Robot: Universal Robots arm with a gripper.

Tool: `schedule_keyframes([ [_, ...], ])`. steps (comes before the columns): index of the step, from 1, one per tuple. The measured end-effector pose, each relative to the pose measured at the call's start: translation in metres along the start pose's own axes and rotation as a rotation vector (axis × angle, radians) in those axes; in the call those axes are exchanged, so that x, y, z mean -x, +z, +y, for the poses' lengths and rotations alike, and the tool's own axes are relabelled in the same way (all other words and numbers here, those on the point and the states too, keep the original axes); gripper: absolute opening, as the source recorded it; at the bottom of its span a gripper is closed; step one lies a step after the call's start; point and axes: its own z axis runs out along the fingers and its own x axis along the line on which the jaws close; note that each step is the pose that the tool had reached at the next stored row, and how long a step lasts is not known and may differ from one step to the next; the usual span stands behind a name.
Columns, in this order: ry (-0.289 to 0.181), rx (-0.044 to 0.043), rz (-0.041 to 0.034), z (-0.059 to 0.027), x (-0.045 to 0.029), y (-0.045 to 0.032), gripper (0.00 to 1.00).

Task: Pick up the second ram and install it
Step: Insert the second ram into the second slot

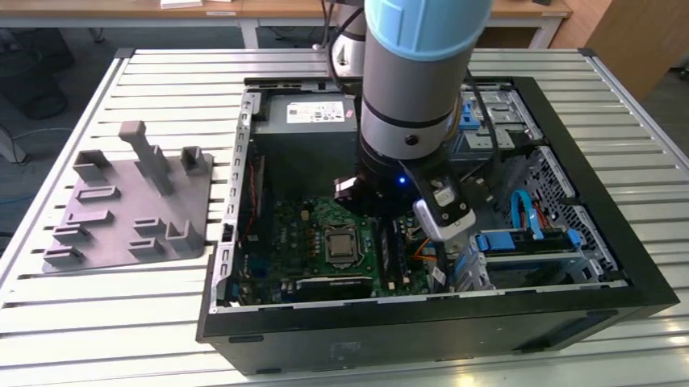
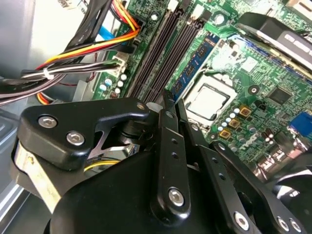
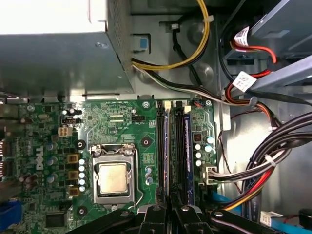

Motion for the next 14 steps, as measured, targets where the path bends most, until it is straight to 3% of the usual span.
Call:
schedule_keyframes([
  [7, 0.041, -0.0012, -0.0026, -0.0008, -0.0004, 0.0125, 0.14],
  [14, 0.045, -0.0034, -0.0030, -0.0013, -0.0006, 0.0211, 0.14],
])
